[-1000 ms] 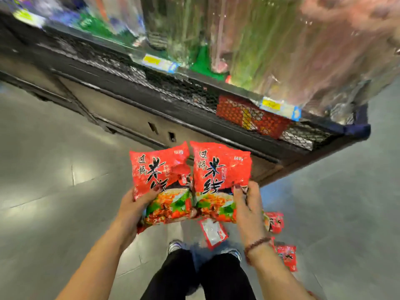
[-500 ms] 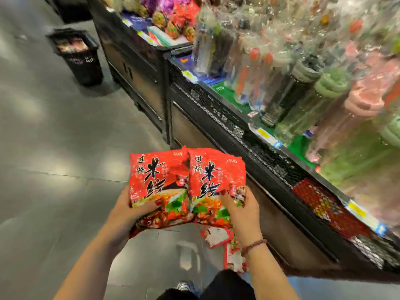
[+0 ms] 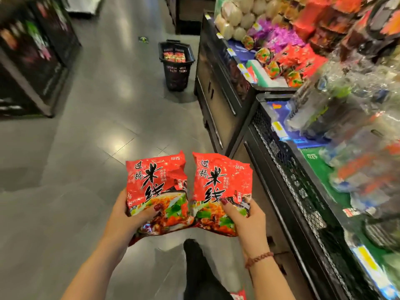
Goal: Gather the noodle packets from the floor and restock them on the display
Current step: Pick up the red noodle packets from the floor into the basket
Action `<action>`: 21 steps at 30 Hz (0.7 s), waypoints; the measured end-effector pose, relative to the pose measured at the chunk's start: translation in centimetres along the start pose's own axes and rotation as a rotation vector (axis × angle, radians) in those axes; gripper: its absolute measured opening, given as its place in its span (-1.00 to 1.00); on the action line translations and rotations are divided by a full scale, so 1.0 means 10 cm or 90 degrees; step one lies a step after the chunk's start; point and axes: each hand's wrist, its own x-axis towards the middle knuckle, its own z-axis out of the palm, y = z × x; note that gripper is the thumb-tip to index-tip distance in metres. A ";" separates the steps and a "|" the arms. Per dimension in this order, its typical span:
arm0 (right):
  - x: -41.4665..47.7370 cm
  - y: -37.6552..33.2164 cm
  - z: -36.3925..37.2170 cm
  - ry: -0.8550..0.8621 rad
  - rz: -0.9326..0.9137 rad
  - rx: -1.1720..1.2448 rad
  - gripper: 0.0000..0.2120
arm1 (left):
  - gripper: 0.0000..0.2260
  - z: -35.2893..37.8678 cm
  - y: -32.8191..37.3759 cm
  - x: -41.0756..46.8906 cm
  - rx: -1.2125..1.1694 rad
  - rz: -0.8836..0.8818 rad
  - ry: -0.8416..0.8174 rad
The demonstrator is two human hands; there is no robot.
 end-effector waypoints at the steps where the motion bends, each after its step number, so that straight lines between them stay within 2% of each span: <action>1: 0.22 -0.07 0.05 -0.014 -0.005 0.002 -0.61 | -0.24 0.04 0.06 0.18 0.000 0.006 0.014; 5: 1.06 -0.47 0.21 -0.066 -0.007 0.020 -0.65 | -0.46 0.26 0.45 0.92 0.011 0.036 0.054; 11: 2.13 -0.89 0.54 -0.133 -0.016 -0.004 -0.66 | -0.28 0.34 1.02 1.80 0.024 0.068 0.097; 15: 2.70 -1.06 0.87 -0.149 -0.012 0.009 -0.69 | -0.44 0.30 1.24 2.33 0.017 0.076 0.122; 18: 3.14 -1.17 1.20 -0.156 -0.019 0.018 -0.63 | -0.35 0.20 1.38 2.84 0.001 0.069 0.130; 21: 3.66 -1.33 1.61 -0.162 -0.024 0.015 -0.58 | -0.41 0.05 1.57 3.47 -0.008 0.076 0.143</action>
